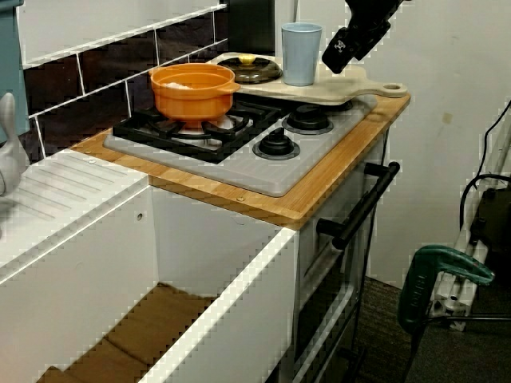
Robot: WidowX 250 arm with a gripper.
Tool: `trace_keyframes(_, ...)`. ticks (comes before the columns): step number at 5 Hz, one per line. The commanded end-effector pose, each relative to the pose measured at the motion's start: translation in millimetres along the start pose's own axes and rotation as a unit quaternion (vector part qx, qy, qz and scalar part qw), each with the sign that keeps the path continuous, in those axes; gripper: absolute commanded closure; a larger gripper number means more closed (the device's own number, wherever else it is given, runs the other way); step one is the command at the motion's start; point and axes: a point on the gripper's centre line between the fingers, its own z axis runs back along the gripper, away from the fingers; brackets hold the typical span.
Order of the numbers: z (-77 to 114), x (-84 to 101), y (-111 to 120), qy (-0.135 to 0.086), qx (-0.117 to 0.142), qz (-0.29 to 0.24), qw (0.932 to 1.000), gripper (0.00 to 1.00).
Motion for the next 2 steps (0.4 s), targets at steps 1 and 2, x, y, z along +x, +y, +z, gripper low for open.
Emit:
trace_keyframes(1, -1.7, 38.9, 2.9, -0.028, -0.003, 0.009, 0.9996, 0.00)
trace_keyframes(2, -6.6, 47.7, 4.7, -0.029, 0.001, 0.006, 0.9995, 0.00)
